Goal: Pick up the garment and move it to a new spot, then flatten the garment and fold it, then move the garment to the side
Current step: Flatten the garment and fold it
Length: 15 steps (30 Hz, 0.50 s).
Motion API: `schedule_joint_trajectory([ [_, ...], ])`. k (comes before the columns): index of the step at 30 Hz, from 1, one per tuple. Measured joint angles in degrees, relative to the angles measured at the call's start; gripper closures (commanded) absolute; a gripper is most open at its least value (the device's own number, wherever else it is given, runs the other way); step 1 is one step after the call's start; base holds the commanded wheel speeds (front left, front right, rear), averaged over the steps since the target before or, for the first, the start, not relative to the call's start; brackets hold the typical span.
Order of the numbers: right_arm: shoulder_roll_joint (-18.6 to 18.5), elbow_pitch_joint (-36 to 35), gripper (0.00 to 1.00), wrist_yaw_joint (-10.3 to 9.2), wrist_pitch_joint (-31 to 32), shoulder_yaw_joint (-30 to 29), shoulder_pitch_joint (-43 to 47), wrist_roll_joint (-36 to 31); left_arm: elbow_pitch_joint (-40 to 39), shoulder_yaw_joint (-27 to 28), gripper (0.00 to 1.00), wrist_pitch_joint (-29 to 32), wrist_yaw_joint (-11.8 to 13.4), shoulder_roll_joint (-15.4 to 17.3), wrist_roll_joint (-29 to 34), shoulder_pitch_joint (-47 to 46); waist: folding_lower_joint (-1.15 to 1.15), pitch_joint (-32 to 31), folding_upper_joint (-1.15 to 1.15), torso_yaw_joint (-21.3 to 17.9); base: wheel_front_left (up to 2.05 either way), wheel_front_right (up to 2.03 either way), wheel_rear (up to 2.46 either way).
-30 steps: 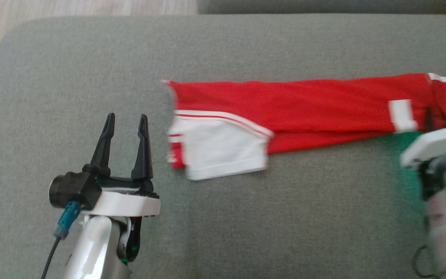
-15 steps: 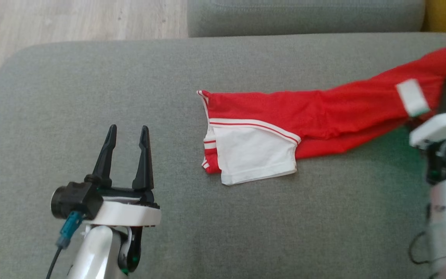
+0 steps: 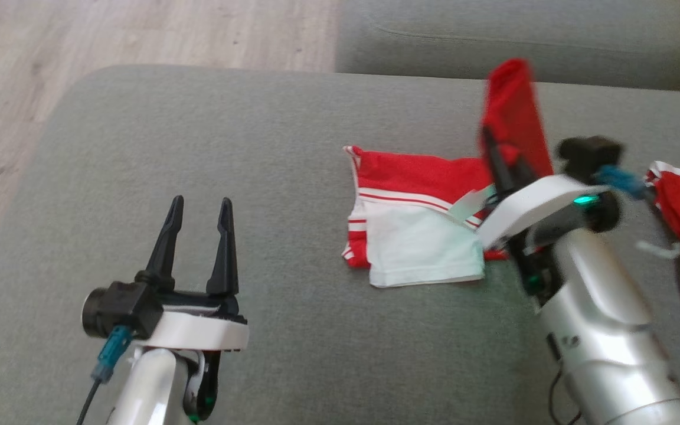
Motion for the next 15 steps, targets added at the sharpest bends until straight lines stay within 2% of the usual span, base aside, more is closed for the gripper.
schedule_joint_trajectory([
  [7,-0.02,3.91,1.00,0.00,-2.19,12.85,-0.01,6.43,0.25,-1.05,0.00,0.00,-0.03,-0.01,-0.01,-0.02,0.00,0.84,0.00,3.28,0.00,0.00,0.00],
  [15,-0.08,11.68,1.00,0.00,-6.21,18.15,-0.14,7.95,0.70,-2.41,0.00,0.01,0.03,0.00,-0.12,-0.04,0.00,1.81,0.00,6.32,0.00,0.00,0.00],
])
